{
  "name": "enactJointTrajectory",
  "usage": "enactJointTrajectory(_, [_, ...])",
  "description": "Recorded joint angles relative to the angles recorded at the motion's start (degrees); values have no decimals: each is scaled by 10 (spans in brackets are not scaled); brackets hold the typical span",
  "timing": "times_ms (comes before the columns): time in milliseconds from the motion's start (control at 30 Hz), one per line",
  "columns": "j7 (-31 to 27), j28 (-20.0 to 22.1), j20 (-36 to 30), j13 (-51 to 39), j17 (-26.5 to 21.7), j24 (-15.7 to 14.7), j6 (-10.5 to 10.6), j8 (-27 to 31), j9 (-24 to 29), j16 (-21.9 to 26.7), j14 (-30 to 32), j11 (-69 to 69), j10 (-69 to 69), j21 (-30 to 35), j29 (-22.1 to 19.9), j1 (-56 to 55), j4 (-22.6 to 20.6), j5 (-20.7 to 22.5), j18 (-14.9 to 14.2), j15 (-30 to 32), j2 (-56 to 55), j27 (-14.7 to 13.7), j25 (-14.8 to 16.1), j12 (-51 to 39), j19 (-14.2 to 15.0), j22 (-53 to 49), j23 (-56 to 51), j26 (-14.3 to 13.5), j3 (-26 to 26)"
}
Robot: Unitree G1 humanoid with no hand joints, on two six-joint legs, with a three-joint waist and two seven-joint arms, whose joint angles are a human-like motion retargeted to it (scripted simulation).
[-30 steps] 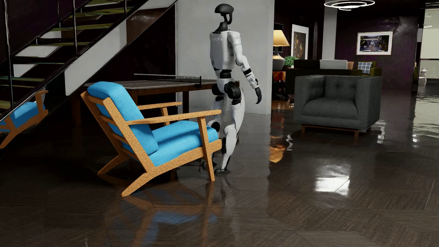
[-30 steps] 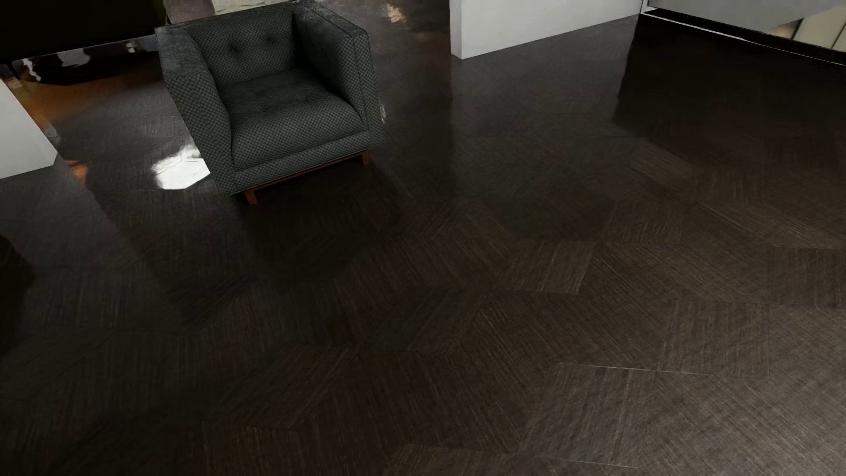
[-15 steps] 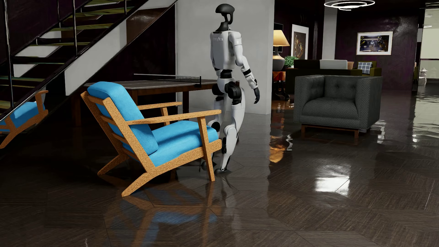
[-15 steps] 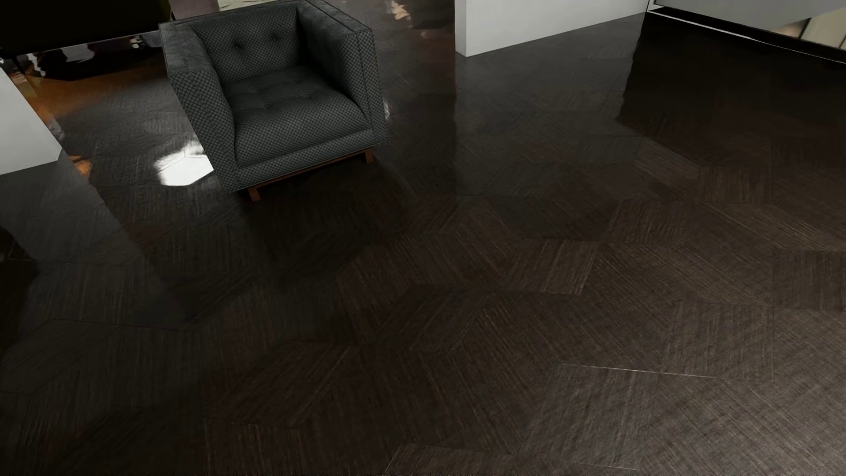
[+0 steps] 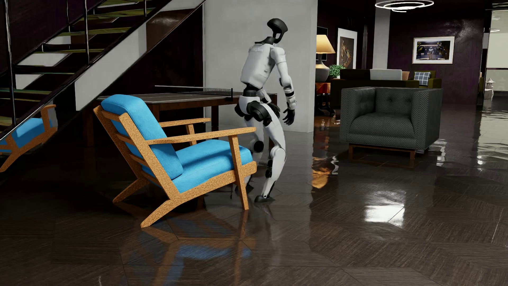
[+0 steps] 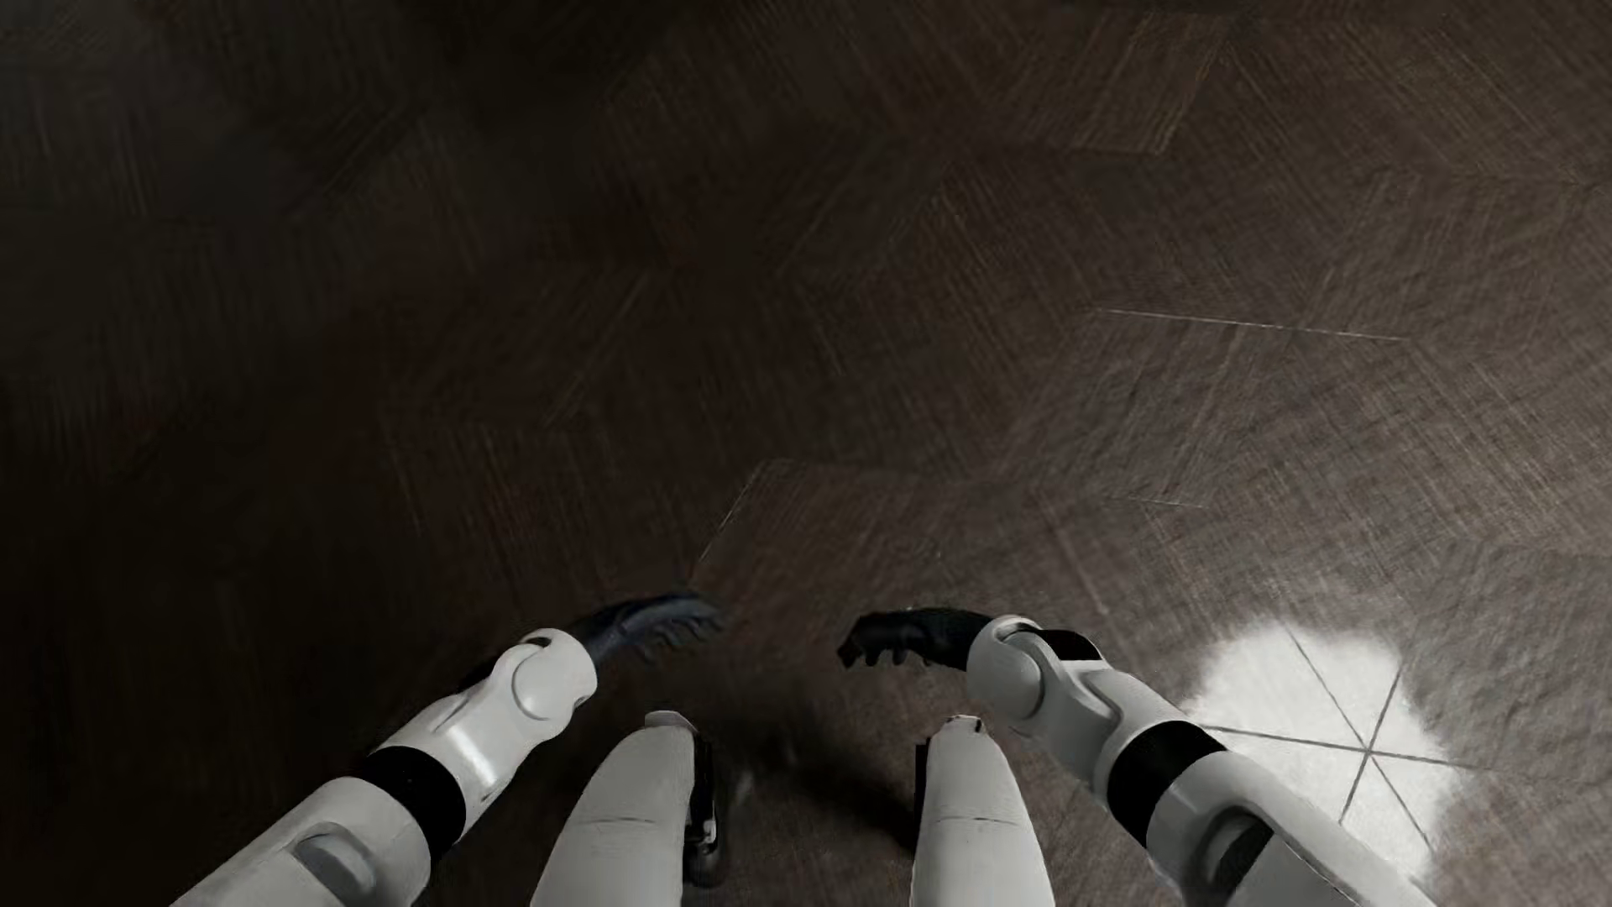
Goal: Sit on chair
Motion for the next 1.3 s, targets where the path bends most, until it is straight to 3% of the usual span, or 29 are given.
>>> enactJointTrajectory(100, [-15, -29, -59, -113, -30, 24, -3, 33, 75, 56, -31, 136, 145, 102, 16, -141, 13, -4, -10, -26, -138, -20, -26, -73, 11, -106, -75, -24, -2])
enactJointTrajectory(133, [-22, -39, -78, -152, -50, 20, -3, 42, 98, 88, -41, 182, 194, 138, 24, -187, 18, -8, -17, -36, -183, -37, -37, -96, 20, -163, -114, -34, -1])
enactJointTrajectory(167, [-30, -20, -91, -191, -73, 1, -5, 53, 121, 129, -52, 228, 241, 175, 16, -231, 25, -9, -25, -46, -226, -42, -34, -117, 25, -228, -159, -40, 0])
enactJointTrajectory(233, [-42, 12, -112, -258, -137, -39, -7, 72, 161, 212, -67, 315, 335, 227, -64, -318, 37, -10, -36, -64, -308, -38, 1, -167, 37, -347, -265, -55, 3])
enactJointTrajectory(333, [-63, 114, -160, -322, -238, -106, -8, 101, 213, 304, -84, 436, 451, 262, -220, -434, 42, -19, -58, -86, -422, -40, 63, -245, 56, -474, -401, -80, 2])
enactJointTrajectory(433, [-84, 193, -140, -274, -309, -148, -11, 126, 247, 390, -97, 542, 559, 193, -333, -526, 49, -19, -75, -107, -508, -57, 74, -239, 69, -604, -492, -116, 0])
enactJointTrajectory(533, [-98, 239, -73, -210, -339, -155, -11, 141, 266, 429, -103, 619, 637, 109, -370, -576, 58, -21, -85, -117, -555, -65, 73, -177, 77, -671, -540, -139, -2])
enactJointTrajectory(633, [-103, 230, -33, -148, -333, -141, -11, 149, 261, 414, -91, 658, 677, 49, -364, -580, 60, -23, -82, -110, -558, -59, 64, -131, 80, -668, -541, -133, 1])
enactJointTrajectory(767, [-104, 176, 14, -66, -265, -114, -16, 144, 238, 351, -63, 670, 691, -35, -302, -535, 62, -29, -74, -87, -507, -46, 47, -66, 79, -600, -469, -107, 2])
enactJointTrajectory(933, [-98, 123, 118, 31, -138, -53, -17, 134, 188, 193, -52, 669, 690, -130, -230, -448, 67, -40, -65, -75, -421, -36, 26, 44, 75, -470, -337, -85, 5])
enactJointTrajectory(1067, [-96, 136, 180, 74, -62, -31, -11, 128, 149, 64, -45, 658, 682, -178, -211, -405, 59, -38, -53, -66, -370, -32, 24, 92, 70, -370, -247, -73, 10])
enactJointTrajectory(1167, [-93, 151, 168, 86, -41, -35, -6, 124, 126, 40, -39, 652, 680, -185, -222, -381, 45, -35, -37, -61, -339, -23, 38, 89, 64, -312, -195, -67, 13])
enactJointTrajectory(1300, [-91, 187, 177, 128, -22, -75, 0, 120, 96, 36, -37, 646, 680, -226, -252, -359, 37, -31, -24, -57, -309, 9, 86, 114, 58, -236, -126, -52, 13])
